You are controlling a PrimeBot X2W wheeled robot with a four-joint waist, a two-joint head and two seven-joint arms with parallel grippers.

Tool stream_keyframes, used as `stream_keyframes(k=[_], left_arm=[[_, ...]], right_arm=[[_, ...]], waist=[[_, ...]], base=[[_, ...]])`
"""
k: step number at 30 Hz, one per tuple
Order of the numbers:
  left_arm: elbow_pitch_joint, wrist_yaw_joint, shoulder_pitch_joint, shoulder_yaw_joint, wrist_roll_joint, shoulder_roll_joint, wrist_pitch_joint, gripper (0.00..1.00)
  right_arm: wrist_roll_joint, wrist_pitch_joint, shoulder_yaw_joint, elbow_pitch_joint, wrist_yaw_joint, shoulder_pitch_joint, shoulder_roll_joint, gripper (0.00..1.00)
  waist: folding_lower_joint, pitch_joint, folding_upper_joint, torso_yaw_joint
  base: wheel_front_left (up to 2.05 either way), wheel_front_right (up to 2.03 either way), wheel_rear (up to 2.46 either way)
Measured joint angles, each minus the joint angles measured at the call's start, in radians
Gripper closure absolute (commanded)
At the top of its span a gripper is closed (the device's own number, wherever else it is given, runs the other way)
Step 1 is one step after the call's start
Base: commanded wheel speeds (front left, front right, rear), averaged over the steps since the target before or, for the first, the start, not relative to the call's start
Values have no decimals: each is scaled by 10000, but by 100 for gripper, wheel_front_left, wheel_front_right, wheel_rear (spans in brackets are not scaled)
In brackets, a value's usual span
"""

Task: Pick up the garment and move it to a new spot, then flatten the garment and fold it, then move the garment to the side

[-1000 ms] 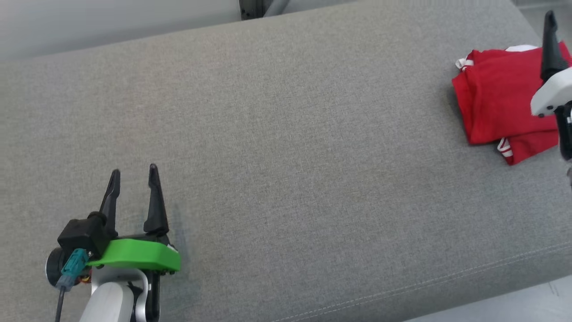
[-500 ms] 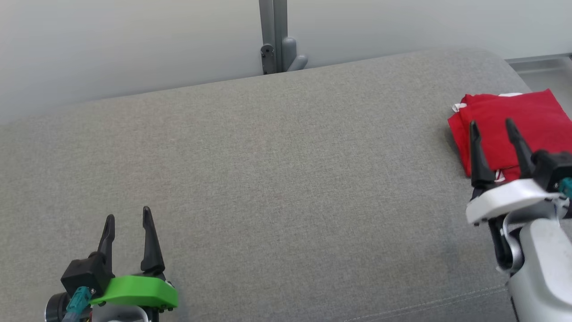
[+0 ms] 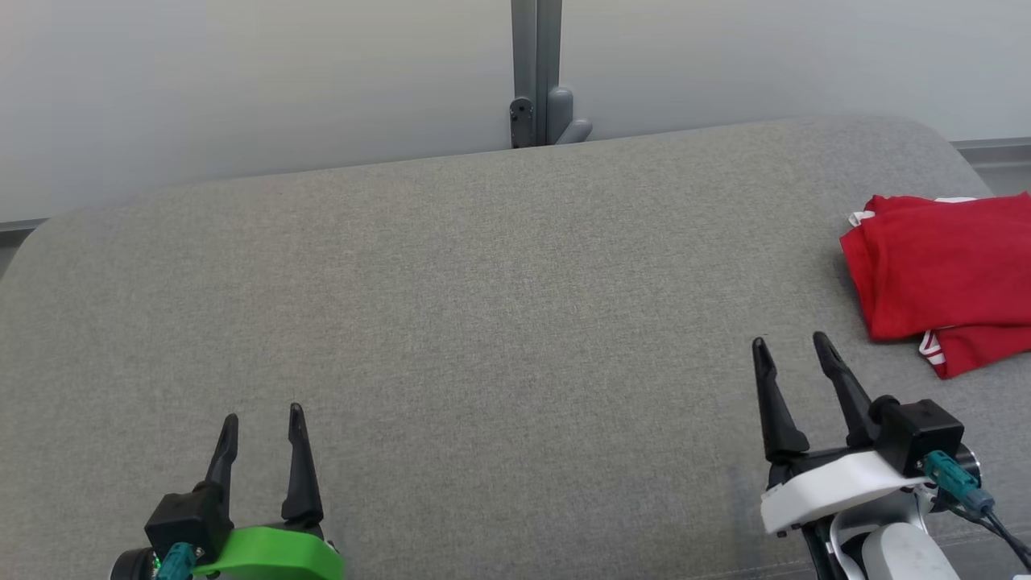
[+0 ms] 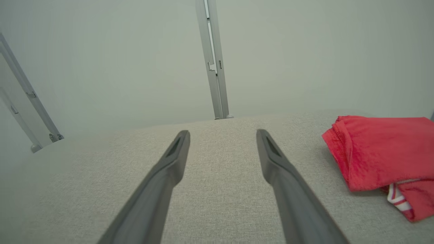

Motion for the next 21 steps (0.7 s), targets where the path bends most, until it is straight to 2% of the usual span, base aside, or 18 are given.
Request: stream_keyframes(k=[6,18,19,21], left_arm=[[146,-136,-1,-130,130,-86,-6,0],[299,-270,-5,-165,389,-165,-10,0],[345,-295,-1,-167,387,-171,-8,100],[529,-295,44,-184,387,-188,36,100]], right_arm=[[391,-19,433,-42,2,144,15,0],[420,-96,412,38,0,189,13,0],[426,-94,407,69,0,198,13,100],[430,-92,424,234,2,290,23,100]], waist=[[0,30,0,98],[0,-36,0,227],[0,-42,0,226],[0,-42,0,227]], base=[[0,0,0],[0,0,0],[0,0,0],[0,0,0]])
